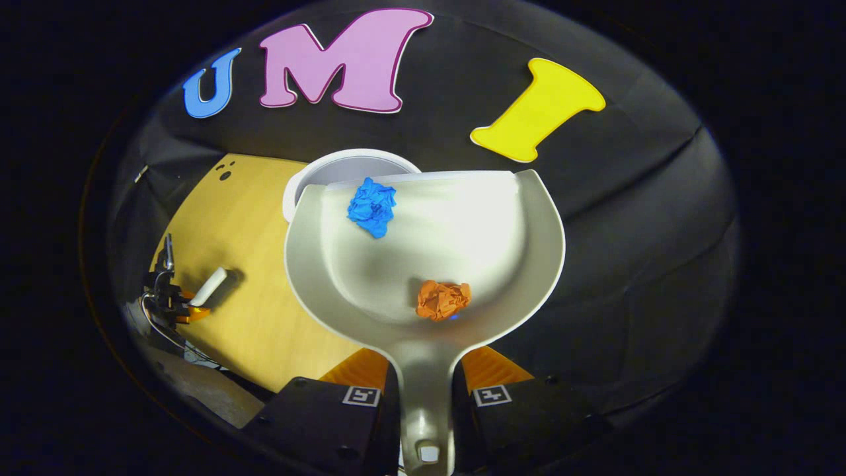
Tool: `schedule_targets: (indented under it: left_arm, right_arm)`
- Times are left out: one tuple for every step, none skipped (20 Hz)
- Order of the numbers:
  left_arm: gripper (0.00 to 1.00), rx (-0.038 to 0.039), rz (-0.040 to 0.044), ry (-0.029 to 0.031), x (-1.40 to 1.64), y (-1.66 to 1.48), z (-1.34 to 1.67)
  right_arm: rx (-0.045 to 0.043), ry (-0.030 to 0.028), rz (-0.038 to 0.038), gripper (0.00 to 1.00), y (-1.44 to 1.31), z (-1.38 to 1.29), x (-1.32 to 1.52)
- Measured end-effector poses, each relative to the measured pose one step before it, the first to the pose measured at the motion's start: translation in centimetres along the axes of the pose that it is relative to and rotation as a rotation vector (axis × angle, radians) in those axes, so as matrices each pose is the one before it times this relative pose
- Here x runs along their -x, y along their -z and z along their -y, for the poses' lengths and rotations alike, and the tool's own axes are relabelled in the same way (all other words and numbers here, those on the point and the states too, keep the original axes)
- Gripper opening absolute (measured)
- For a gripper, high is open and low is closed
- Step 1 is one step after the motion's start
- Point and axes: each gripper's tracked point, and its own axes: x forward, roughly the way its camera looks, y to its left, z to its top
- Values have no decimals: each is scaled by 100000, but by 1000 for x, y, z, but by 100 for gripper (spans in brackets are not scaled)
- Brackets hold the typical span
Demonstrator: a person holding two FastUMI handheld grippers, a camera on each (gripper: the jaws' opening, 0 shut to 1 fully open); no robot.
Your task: Pick up the small broom and dustpan from the desktop, sweep the trash into the dustpan with the broom, and then empty the trash into the garbage bin.
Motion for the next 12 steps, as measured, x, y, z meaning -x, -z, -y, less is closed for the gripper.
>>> schedule_targets:
  left_arm:
    - [24,613,-83,378,-62,-38,7]
    - [24,359,-46,149,50,81,81]
    - [24,146,103,32,13,41,-85]
    - [24,258,176,-208,41,-39,12]
    - [24,571,13,81,5,75,65]
    - [24,564,58,426,18,-50,121]
    - [24,347,154,353,48,18,-98]
    - [24,198,43,75,2,-8,-23]
    - [24,88,-125,-33,-15,47,-4]
    - [24,250,-52,27,-23,-8,17]
    - [24,311,148,107,-30,-10,-3]
    - [24,390,89,17,-64,-77,3]
  right_arm:
    - [3022,2139,-439,36,-782,541,-379]
    - [3588,2333,-1262,36,-575,455,-399]
    - [4130,2311,-1764,31,-399,445,-374]
    - [4189,2035,-1731,36,-439,492,116]
    - [3334,952,-1961,35,-170,316,-867]
    - [2807,1021,-1519,35,-220,284,-211]
    - [2822,515,-1447,35,-425,108,-193]
    - [2891,380,-1663,35,-654,-33,-552]
    - [2818,746,-1965,35,-433,188,-443]
    - [3497,1313,-2075,35,-461,273,-257]
    - [4008,1315,-2164,35,-372,474,-142]
    - [3592,844,-2492,35,-18,327,-192]
